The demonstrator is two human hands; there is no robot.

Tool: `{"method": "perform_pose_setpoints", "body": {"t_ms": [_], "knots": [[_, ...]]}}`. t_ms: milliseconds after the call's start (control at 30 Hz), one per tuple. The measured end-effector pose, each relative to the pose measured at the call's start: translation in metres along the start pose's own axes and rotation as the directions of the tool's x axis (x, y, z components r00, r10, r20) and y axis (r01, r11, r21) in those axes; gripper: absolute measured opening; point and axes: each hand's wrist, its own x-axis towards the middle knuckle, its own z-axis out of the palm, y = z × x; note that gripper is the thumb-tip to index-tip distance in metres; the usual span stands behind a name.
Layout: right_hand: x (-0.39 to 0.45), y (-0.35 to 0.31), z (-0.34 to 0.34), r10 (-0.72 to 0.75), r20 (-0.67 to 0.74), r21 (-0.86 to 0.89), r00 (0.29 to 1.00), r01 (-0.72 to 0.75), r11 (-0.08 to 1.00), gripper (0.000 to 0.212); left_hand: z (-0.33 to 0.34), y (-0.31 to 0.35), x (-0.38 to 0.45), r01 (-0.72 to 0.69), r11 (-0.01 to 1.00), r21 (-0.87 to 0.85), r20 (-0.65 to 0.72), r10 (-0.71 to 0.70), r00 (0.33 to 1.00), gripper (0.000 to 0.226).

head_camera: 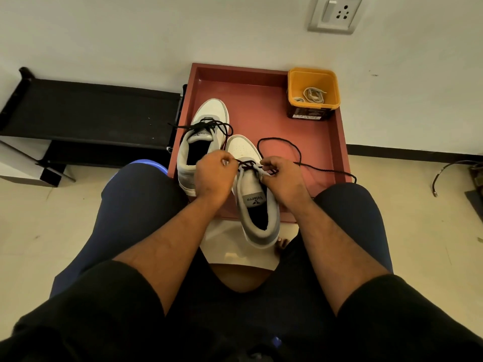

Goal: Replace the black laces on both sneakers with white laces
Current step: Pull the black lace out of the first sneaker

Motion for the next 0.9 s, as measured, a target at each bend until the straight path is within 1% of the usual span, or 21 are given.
{"method": "perform_pose_setpoints", "body": {"t_ms": [33, 67, 100, 167, 233, 300, 367, 433, 500, 533, 567, 600, 633, 667, 700, 733, 767, 800, 833, 867, 900], "knots": [[0.001, 0.001, 0.0, 0.008, -0.003, 0.009, 1.0, -0.008, 1.0, 0.036, -0.003, -0.001, 0.002, 0.089, 0.991, -0.096, -0.043, -0.093, 0.995, 0.011], [0.001, 0.001, 0.001, 0.009, -0.003, 0.02, 1.0, -0.009, 1.0, 0.038, -0.007, -0.002, 0.004, 0.127, 0.983, -0.134, -0.054, -0.136, 0.989, 0.011], [0.002, 0.001, 0.003, 0.006, -0.002, 0.028, 1.0, -0.006, 1.0, 0.039, -0.009, -0.002, 0.005, 0.097, 0.99, -0.106, -0.039, -0.102, 0.994, 0.014], [0.002, 0.001, 0.007, -0.012, -0.006, 0.034, 1.0, 0.012, 0.999, 0.037, -0.009, -0.001, 0.002, -0.136, 0.988, 0.069, 0.057, 0.132, 0.99, 0.031], [0.001, 0.001, 0.009, -0.019, -0.016, 0.057, 1.0, 0.02, 0.998, 0.036, -0.003, 0.001, -0.003, -0.374, 0.882, 0.285, 0.191, 0.33, 0.924, 0.04], [0.001, 0.002, 0.01, -0.007, -0.007, 0.084, 1.0, 0.008, 0.996, 0.038, 0.004, 0.002, -0.006, -0.446, 0.766, 0.463, 0.284, 0.349, 0.893, 0.034], [0.0, 0.003, 0.01, 0.001, 0.002, 0.092, 1.0, -0.001, 0.996, 0.039, 0.008, 0.002, -0.009, -0.428, 0.732, 0.53, 0.296, 0.313, 0.903, 0.028], [0.0, 0.004, 0.01, 0.003, 0.008, 0.093, 1.0, -0.003, 0.996, 0.039, 0.011, 0.001, -0.007, -0.439, 0.726, 0.53, 0.304, 0.321, 0.897, 0.024], [0.001, 0.004, 0.01, 0.014, 0.005, 0.094, 1.0, -0.015, 0.995, 0.041, 0.012, -0.001, -0.002, -0.427, 0.796, 0.43, 0.258, 0.345, 0.903, 0.02], [0.001, 0.005, 0.009, 0.024, -0.004, 0.088, 1.0, -0.024, 0.996, 0.041, 0.011, -0.002, 0.001, -0.361, 0.885, 0.293, 0.154, 0.329, 0.932, 0.016], [0.002, 0.005, 0.009, 0.037, -0.015, 0.081, 0.999, -0.036, 0.996, 0.041, 0.007, 0.0, 0.004, -0.253, 0.964, 0.084, 0.013, 0.253, 0.967, 0.013], [0.003, 0.005, 0.009, 0.05, -0.021, 0.076, 0.999, -0.048, 0.996, 0.04, 0.002, 0.002, 0.007, -0.135, 0.981, -0.141, -0.107, 0.12, 0.987, 0.011], [0.003, 0.005, 0.008, 0.057, -0.022, 0.074, 0.998, -0.055, 0.996, 0.039, -0.004, 0.004, 0.009, -0.04, 0.952, -0.302, -0.183, -0.017, 0.983, 0.011], [0.004, 0.006, 0.009, 0.061, -0.018, 0.075, 0.998, -0.06, 0.995, 0.039, -0.011, 0.005, 0.011, 0.012, 0.925, -0.38, -0.23, -0.107, 0.967, 0.011], [0.004, 0.006, 0.01, 0.063, -0.013, 0.081, 0.998, -0.061, 0.995, 0.038, -0.016, 0.006, 0.012, -0.006, 0.932, -0.361, -0.269, -0.098, 0.958, 0.009], [0.004, 0.005, 0.01, 0.064, -0.01, 0.089, 0.998, -0.063, 0.994, 0.037, -0.019, 0.006, 0.012, -0.102, 0.953, -0.287, -0.296, 0.013, 0.955, 0.01], [0.003, 0.004, 0.01, 0.066, -0.007, 0.093, 0.998, -0.066, 0.993, 0.036, -0.018, 0.006, 0.011, -0.231, 0.958, -0.169, -0.276, 0.179, 0.944, 0.015], [0.003, 0.003, 0.01, 0.066, -0.008, 0.098, 0.998, -0.065, 0.993, 0.036, -0.015, 0.005, 0.01, -0.344, 0.939, -0.029, -0.193, 0.332, 0.923, 0.02], [0.003, 0.002, 0.01, 0.066, -0.01, 0.099, 0.998, -0.064, 0.993, 0.037, -0.009, 0.005, 0.007, -0.426, 0.897, 0.12, -0.071, 0.436, 0.897, 0.023], [0.002, 0.001, 0.01, 0.06, -0.014, 0.1, 0.998, -0.058, 0.993, 0.037, -0.002, 0.004, 0.004, -0.477, 0.839, 0.263, 0.055, 0.48, 0.875, 0.025], [0.002, 0.001, 0.01, 0.054, -0.019, 0.103, 0.998, -0.051, 0.993, 0.037, 0.005, 0.003, 0.001, -0.491, 0.781, 0.387, 0.168, 0.463, 0.87, 0.025]]}}
